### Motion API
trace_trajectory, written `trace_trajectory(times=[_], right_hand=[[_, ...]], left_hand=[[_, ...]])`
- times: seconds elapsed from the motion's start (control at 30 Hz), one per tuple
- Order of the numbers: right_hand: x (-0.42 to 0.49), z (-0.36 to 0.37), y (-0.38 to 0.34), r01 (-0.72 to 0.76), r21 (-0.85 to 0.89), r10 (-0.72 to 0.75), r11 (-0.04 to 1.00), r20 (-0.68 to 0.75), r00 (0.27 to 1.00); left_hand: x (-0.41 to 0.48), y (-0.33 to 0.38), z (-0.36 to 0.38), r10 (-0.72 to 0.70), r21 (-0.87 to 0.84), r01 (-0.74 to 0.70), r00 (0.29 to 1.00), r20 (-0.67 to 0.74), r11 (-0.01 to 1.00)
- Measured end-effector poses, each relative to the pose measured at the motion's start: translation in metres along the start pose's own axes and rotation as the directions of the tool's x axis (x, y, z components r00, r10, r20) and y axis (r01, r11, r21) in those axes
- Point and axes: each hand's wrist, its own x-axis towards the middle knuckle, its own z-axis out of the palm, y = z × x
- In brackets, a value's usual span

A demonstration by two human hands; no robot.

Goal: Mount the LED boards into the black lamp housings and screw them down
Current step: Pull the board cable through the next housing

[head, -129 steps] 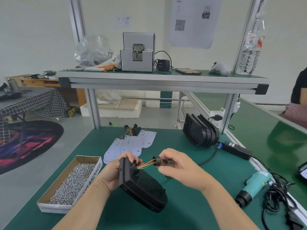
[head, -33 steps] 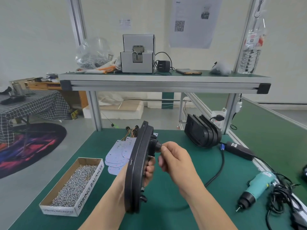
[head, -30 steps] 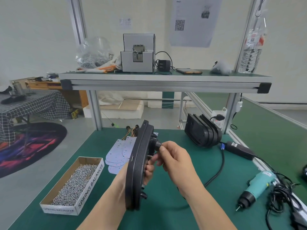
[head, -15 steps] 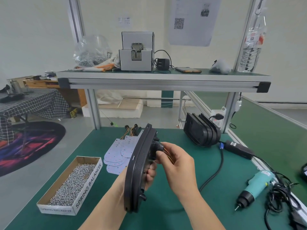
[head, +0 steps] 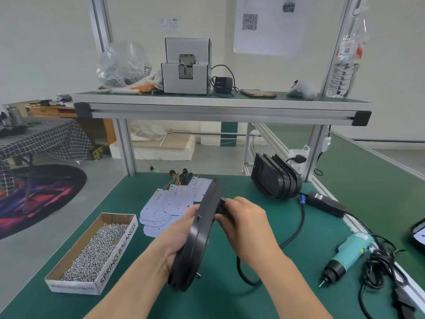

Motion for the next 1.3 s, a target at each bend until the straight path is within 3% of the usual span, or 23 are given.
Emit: trace_trajectory(times=[0.1, 0.2, 0.23, 0.3, 0.33, 0.37, 0.43, 0.5, 0.6, 0.67, 0.77, 0.93, 1.13, 1.3], right_hand=[[-0.003, 0.004, 0.008, -0.062, 0.066, 0.059, 0.996, 0.039, 0.997], [-0.006, -0.001, 0.019, -0.175, 0.254, 0.141, 0.951, 0.144, 0.979], [-0.007, -0.003, 0.024, -0.239, 0.318, 0.219, 0.917, 0.100, 0.971], [-0.006, -0.008, 0.032, -0.408, 0.532, 0.495, 0.742, -0.024, 0.868], [-0.006, -0.007, 0.034, -0.485, 0.588, 0.583, 0.647, 0.028, 0.812], [-0.006, -0.005, 0.034, -0.548, 0.584, 0.592, 0.599, 0.138, 0.794], [-0.010, 0.006, 0.032, -0.660, 0.423, 0.561, 0.621, 0.349, 0.751], [-0.012, 0.016, 0.034, -0.707, 0.408, 0.578, 0.578, 0.407, 0.707], [-0.013, 0.028, 0.043, -0.708, 0.546, 0.553, 0.448, 0.453, 0.699], [-0.014, 0.032, 0.043, -0.686, 0.647, 0.564, 0.334, 0.446, 0.695], [-0.017, 0.037, 0.046, -0.689, 0.659, 0.591, 0.300, 0.439, 0.677], [-0.016, 0.039, 0.058, -0.799, 0.572, 0.547, 0.184, 0.616, 0.567], [-0.013, 0.051, 0.062, -0.760, 0.650, 0.601, 0.026, 0.597, 0.531], [-0.016, 0.056, 0.070, -0.779, 0.627, 0.646, 0.011, 0.590, 0.484]], left_hand=[[-0.001, -0.003, 0.005, 0.109, -0.020, -0.109, 0.994, 0.014, 0.994], [0.002, 0.001, 0.005, 0.297, 0.079, -0.292, 0.953, -0.061, 0.953], [0.005, 0.003, 0.001, 0.367, 0.146, -0.350, 0.924, -0.110, 0.925], [0.005, 0.007, -0.006, 0.514, 0.365, -0.429, 0.839, -0.178, 0.826], [0.004, 0.007, -0.009, 0.569, 0.462, -0.447, 0.806, -0.164, 0.766], [0.005, 0.006, -0.013, 0.603, 0.534, -0.458, 0.787, -0.128, 0.711], [0.007, 0.001, -0.016, 0.633, 0.654, -0.439, 0.771, -0.078, 0.616], [0.010, -0.006, -0.017, 0.660, 0.733, -0.446, 0.751, -0.006, 0.513], [0.013, -0.016, -0.012, 0.681, 0.787, -0.455, 0.730, 0.062, 0.417], [0.016, -0.022, -0.010, 0.685, 0.798, -0.435, 0.728, 0.039, 0.417], [0.023, -0.028, -0.011, 0.662, 0.810, -0.408, 0.749, 0.034, 0.421], [0.030, -0.032, -0.012, 0.623, 0.788, -0.404, 0.781, 0.033, 0.465], [0.042, -0.030, -0.010, 0.578, 0.798, -0.358, 0.816, 0.014, 0.485], [0.048, -0.029, -0.007, 0.499, 0.817, -0.283, 0.867, -0.006, 0.502]])
